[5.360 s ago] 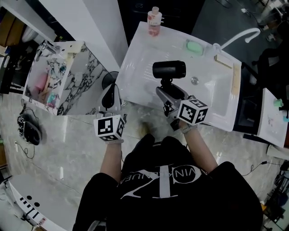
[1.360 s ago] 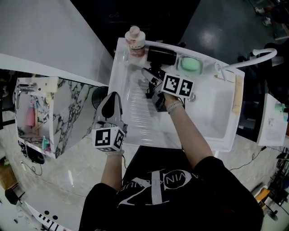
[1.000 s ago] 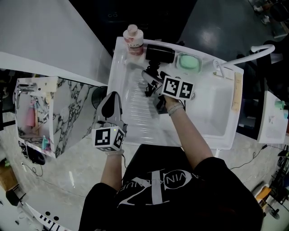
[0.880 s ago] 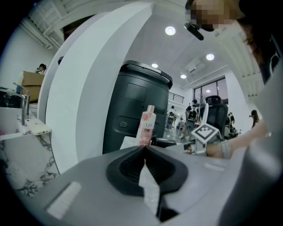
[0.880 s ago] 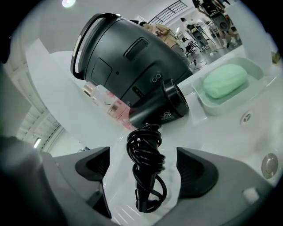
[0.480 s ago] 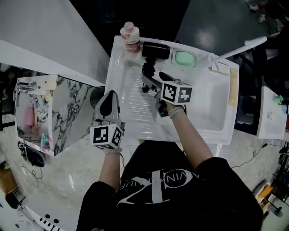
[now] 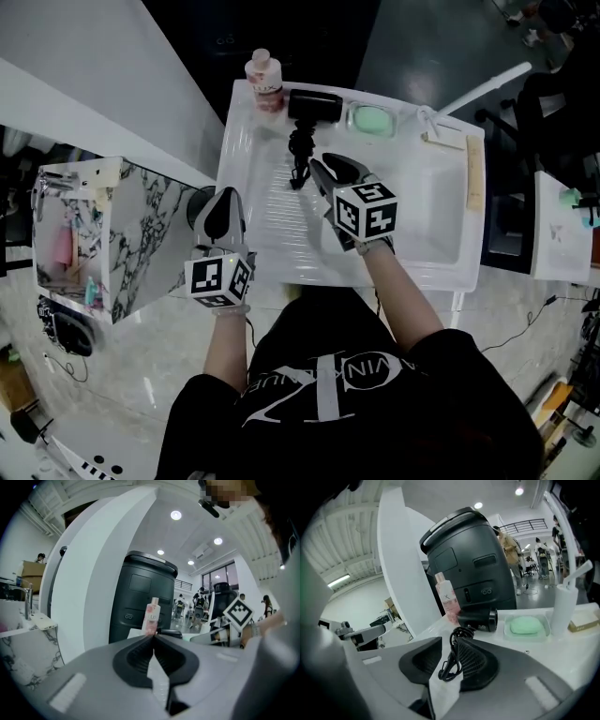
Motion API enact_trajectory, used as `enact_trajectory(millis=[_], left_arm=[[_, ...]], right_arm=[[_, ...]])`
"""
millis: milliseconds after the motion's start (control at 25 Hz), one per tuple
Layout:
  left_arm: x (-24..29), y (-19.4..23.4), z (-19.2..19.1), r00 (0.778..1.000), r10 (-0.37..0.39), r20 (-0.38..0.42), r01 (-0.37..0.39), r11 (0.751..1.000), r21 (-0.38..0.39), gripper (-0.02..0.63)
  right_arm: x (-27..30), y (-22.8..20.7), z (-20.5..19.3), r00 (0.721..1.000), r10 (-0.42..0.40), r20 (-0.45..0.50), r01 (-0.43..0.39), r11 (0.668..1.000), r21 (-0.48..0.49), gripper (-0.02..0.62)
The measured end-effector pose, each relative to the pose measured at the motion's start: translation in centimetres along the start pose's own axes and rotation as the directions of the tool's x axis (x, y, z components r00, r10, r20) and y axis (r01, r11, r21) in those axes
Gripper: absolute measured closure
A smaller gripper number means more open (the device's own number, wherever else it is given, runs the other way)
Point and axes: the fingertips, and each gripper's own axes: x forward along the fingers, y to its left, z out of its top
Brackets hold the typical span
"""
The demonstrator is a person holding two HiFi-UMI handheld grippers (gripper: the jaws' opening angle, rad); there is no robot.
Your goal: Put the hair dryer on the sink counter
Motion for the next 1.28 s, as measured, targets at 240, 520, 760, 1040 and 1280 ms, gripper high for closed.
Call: enact_trajectory(millis=[240, 520, 760, 1040, 1280], left_arm=[[-0.8, -0.2, 1.0, 1.000, 0.003, 0.022, -0.003, 1.000, 0.007, 0.606], [-1.8, 0.1, 2.4, 0.999, 0.023, 0.042, -0.024, 1.000, 0.018, 0.606], [-2.3, 0.3, 3.7, 0.998, 0.036, 0.058, -0.039, 0.999, 0.037, 0.606], [-2.6, 0.8, 5.5, 0.995, 0.050, 0.084, -0.054, 0.997, 0.046, 0.606], [-2.7, 1.0, 6.7, 0.993, 0.055, 0.101, -0.061, 0.997, 0.054, 0.606]], right_arm=[[-2.7, 1.3, 1.8, 0.998, 0.000, 0.063, 0.007, 0.993, -0.119, 0.538], [-5.5, 1.8, 3.5, 0.991, -0.001, 0.134, 0.025, 0.984, -0.179, 0.578], [-7.2, 2.3, 5.0, 0.984, 0.011, 0.180, 0.031, 0.974, -0.226, 0.589], [-8.8, 2.8, 6.9, 0.972, 0.026, 0.233, 0.036, 0.965, -0.261, 0.591], [-10.0, 2.9, 8.3, 0.961, 0.038, 0.273, 0.046, 0.955, -0.295, 0.591]])
